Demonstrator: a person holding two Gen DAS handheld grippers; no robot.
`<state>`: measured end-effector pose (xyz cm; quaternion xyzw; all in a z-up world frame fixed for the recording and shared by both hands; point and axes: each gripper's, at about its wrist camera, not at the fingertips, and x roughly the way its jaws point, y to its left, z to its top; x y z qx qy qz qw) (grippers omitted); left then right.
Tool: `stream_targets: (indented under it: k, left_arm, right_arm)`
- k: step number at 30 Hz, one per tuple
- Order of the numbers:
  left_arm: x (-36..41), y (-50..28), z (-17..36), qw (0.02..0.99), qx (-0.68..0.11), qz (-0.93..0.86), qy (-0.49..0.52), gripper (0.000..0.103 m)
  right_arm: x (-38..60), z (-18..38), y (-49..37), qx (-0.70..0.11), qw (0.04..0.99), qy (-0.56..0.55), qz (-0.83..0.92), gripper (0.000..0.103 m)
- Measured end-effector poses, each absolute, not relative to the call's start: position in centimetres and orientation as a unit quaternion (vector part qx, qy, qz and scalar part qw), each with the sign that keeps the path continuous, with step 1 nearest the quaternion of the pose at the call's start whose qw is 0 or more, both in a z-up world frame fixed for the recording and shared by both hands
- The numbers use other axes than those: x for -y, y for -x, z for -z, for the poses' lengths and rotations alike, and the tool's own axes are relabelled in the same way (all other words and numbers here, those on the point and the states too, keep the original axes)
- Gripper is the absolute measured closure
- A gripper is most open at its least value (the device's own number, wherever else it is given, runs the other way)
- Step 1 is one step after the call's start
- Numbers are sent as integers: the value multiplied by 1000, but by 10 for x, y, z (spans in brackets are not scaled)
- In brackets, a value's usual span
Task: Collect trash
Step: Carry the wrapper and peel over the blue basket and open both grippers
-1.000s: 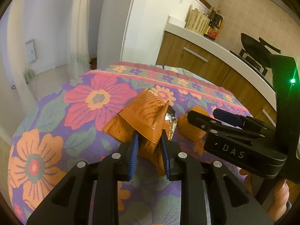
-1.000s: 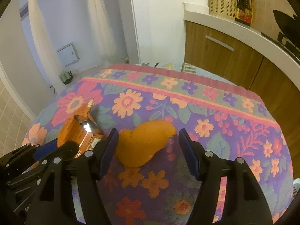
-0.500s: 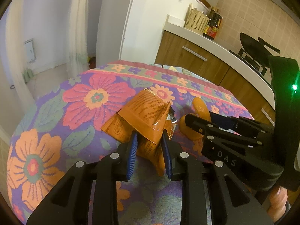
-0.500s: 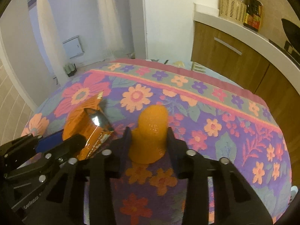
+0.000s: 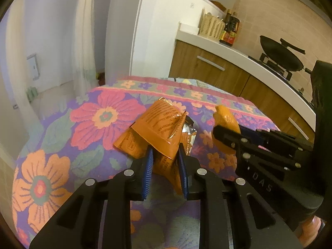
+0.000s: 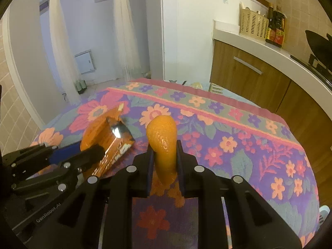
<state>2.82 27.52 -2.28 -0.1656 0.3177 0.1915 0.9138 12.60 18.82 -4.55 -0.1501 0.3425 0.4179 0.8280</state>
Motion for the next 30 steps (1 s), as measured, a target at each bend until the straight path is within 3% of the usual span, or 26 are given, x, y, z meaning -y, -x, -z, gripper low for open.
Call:
stream_targets:
  k: [11, 30]
  left_arm:
    - [-245, -28, 7, 928, -310, -156, 133, 83]
    - [-78, -58, -26, 953, -292, -36, 75, 83]
  right_arm:
    - [-108, 36, -98, -346, 838, 114, -407, 86]
    - [107, 18, -90, -328, 908, 9, -259, 86]
